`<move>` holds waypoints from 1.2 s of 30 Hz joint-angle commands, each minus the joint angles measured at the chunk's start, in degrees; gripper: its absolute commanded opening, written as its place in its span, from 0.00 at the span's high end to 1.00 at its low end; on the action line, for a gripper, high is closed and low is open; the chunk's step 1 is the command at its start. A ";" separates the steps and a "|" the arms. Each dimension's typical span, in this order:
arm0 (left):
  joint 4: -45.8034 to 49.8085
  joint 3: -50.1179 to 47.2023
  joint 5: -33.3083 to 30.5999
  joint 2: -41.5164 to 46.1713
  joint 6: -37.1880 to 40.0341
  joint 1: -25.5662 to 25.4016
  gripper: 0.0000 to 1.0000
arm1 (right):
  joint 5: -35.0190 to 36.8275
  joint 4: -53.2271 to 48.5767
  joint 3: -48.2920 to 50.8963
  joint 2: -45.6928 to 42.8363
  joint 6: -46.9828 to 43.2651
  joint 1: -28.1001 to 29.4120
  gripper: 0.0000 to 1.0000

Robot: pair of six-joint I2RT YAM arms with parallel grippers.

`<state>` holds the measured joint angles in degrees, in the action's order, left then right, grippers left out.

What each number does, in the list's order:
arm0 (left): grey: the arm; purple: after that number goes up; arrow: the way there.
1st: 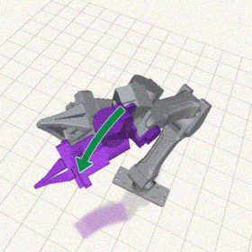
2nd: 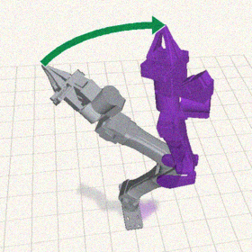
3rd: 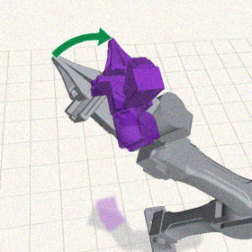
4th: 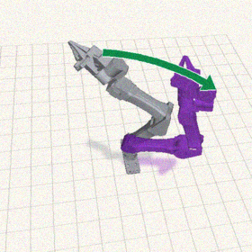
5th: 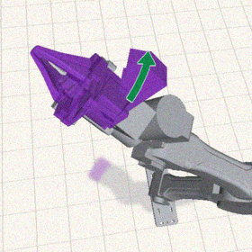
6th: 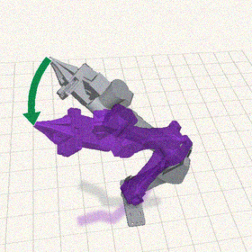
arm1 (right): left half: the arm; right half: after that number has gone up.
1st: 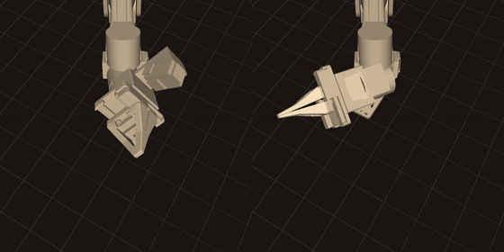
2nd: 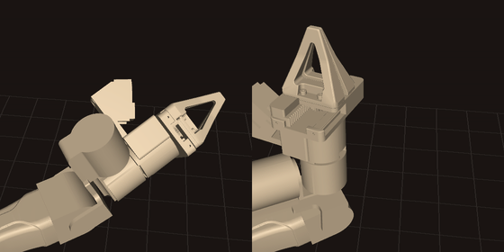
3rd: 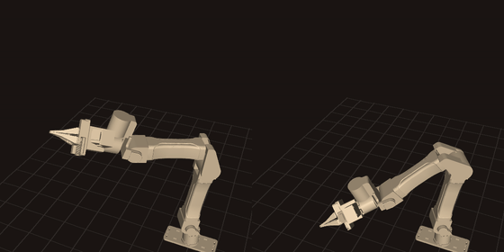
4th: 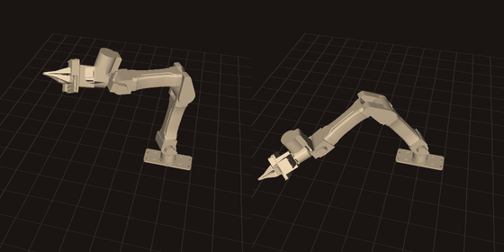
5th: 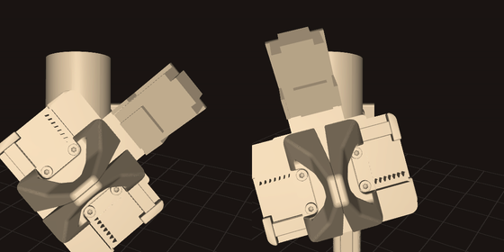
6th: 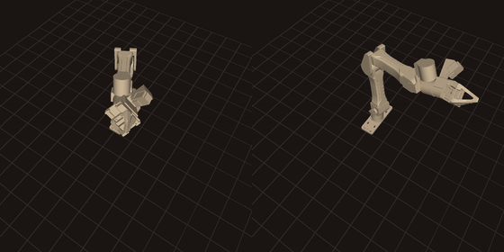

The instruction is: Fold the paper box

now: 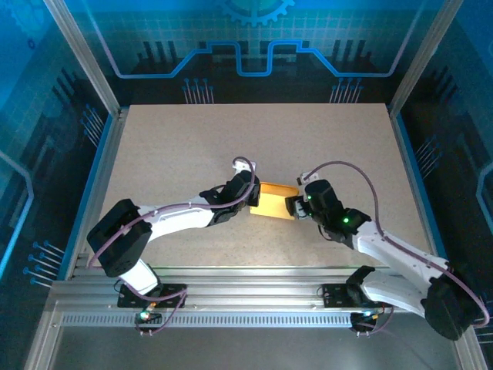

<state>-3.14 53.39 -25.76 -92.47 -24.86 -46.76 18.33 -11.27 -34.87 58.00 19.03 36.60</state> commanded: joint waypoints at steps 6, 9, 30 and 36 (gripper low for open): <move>2.34 -3.83 0.68 -1.78 1.30 -0.79 1.00 | -1.55 -14.07 -12.69 3.29 9.05 -3.24 0.26; 0.29 -5.14 -0.61 -0.99 2.04 -1.11 1.00 | -4.32 -17.87 -17.80 7.48 16.30 -4.96 0.24; -24.33 -15.84 -12.09 -4.30 12.79 -5.18 1.00 | -13.54 -13.36 -8.57 10.32 33.82 -8.17 0.46; -25.04 -16.18 -13.09 -5.06 13.06 -5.84 0.98 | -13.25 -12.70 -5.01 9.68 35.33 -8.15 0.52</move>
<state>-34.37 39.57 -37.76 -94.76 -12.80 -52.34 4.16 -20.21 -42.54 67.66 52.86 28.84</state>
